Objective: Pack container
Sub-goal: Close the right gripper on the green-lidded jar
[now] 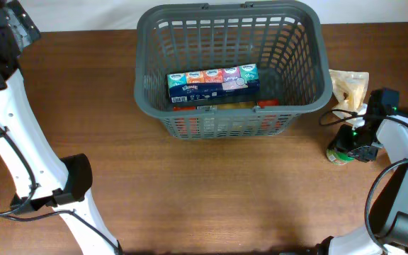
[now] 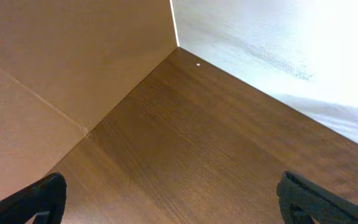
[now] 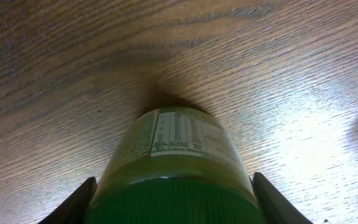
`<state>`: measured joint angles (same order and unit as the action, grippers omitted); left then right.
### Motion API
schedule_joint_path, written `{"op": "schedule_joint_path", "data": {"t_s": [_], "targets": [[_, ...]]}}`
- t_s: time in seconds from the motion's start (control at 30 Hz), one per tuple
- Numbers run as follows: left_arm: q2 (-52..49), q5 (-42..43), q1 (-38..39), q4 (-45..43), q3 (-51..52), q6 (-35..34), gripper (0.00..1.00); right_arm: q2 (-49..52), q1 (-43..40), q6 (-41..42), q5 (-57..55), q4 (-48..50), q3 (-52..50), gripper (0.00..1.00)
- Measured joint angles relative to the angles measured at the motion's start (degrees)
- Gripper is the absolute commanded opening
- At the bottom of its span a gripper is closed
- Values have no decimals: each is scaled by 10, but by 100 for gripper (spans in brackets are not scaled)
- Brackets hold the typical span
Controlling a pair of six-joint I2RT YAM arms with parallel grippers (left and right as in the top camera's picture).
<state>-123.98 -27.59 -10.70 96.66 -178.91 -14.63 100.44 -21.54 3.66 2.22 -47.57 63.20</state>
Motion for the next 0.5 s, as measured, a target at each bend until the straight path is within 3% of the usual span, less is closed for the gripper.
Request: {"op": "schedule_joint_path", "data": {"t_s": [0.5], "targets": [[0,0,0,0,0,0,99,-2,0,9,-16,-62,54,4]]}}
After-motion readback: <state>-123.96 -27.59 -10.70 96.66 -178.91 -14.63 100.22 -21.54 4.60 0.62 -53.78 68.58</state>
